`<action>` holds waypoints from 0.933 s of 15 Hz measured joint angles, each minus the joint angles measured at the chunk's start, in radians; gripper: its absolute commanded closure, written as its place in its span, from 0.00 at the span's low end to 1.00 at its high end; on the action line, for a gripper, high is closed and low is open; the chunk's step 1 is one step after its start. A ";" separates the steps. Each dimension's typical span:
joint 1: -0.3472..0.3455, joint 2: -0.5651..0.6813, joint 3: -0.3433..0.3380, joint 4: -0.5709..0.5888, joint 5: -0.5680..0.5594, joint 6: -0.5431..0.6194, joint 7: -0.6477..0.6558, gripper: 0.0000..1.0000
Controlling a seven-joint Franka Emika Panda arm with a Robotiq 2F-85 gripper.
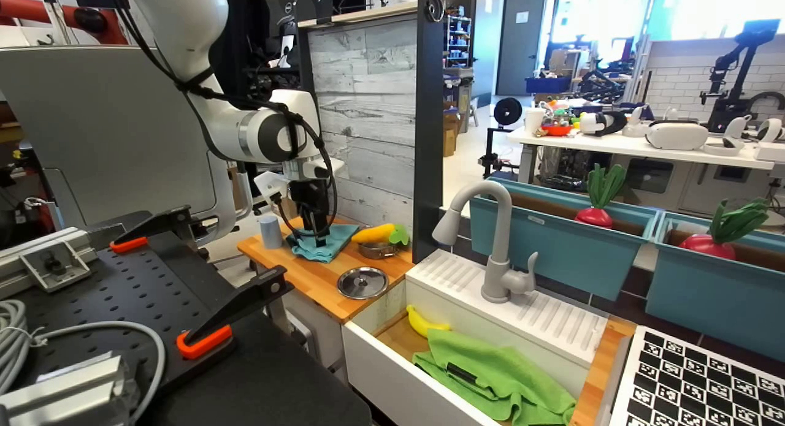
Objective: Slide the blue cloth forward
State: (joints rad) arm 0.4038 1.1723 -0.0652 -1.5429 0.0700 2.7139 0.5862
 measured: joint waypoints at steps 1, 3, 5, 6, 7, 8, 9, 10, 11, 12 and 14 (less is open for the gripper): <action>-0.002 0.000 0.000 -0.012 0.003 0.015 0.002 0.00; -0.012 0.000 0.000 -0.039 0.018 0.042 0.002 0.00; -0.029 -0.001 0.002 -0.069 0.041 0.070 0.001 0.00; -0.041 -0.002 0.003 -0.083 0.055 0.081 0.001 0.00; -0.054 -0.004 0.005 -0.098 0.068 0.094 -0.001 0.00; -0.070 -0.011 0.009 -0.114 0.081 0.102 -0.006 0.00; -0.087 -0.020 0.014 -0.131 0.092 0.107 -0.011 0.00; -0.104 -0.028 0.019 -0.149 0.099 0.112 -0.019 0.00; -0.121 -0.036 0.026 -0.167 0.107 0.116 -0.030 0.00; -0.137 -0.046 0.032 -0.188 0.115 0.123 -0.044 0.00; -0.158 -0.065 0.041 -0.235 0.118 0.151 -0.063 0.00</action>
State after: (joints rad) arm 0.2456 1.1070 -0.0240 -1.7782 0.1885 2.8649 0.5233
